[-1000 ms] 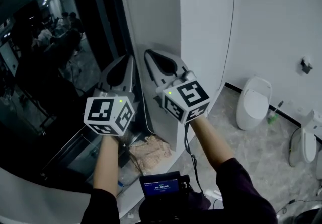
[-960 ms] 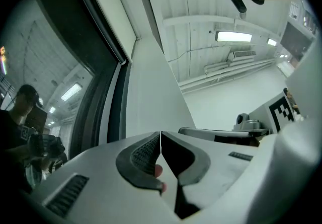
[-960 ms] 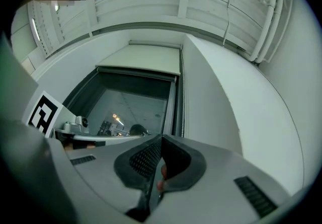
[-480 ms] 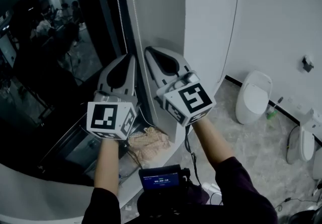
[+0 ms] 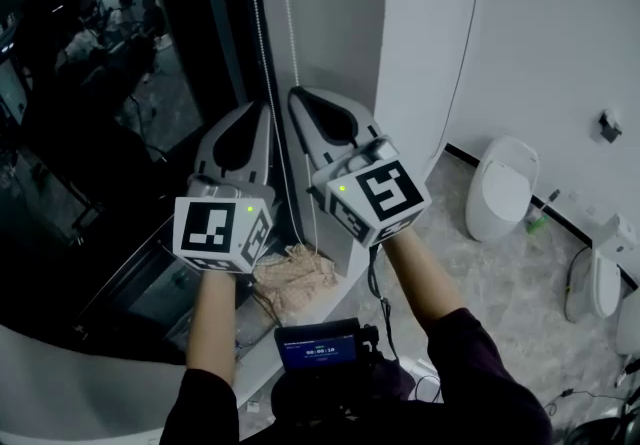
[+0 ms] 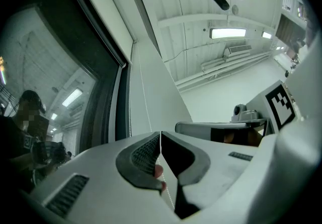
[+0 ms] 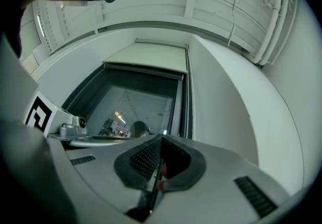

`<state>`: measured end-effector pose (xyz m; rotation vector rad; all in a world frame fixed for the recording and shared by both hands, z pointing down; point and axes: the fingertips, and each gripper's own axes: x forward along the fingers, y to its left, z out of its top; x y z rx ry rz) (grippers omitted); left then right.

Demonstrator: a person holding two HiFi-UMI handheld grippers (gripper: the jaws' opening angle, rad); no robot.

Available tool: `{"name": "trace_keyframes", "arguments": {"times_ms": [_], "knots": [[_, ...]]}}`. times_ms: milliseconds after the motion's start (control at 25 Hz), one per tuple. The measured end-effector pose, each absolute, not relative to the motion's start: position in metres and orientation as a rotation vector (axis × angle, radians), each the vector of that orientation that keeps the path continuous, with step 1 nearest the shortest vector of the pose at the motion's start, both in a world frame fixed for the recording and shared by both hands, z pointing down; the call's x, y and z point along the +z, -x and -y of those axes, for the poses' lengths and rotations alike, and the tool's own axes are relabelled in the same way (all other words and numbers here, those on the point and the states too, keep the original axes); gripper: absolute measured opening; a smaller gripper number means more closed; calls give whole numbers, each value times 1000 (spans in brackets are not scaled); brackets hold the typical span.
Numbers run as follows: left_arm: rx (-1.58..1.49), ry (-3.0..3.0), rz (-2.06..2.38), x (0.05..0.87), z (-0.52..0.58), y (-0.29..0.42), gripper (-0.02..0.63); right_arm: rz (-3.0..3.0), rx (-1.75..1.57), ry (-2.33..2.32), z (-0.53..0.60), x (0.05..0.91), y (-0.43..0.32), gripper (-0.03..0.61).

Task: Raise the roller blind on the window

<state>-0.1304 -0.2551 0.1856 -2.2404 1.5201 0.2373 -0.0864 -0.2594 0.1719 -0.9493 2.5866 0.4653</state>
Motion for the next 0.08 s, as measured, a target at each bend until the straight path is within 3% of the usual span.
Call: {"name": "trace_keyframes", "arguments": {"times_ms": [80], "knots": [[238, 2241, -1517, 185, 255, 134, 17, -2587, 460, 948, 259, 172, 91, 8]]}}
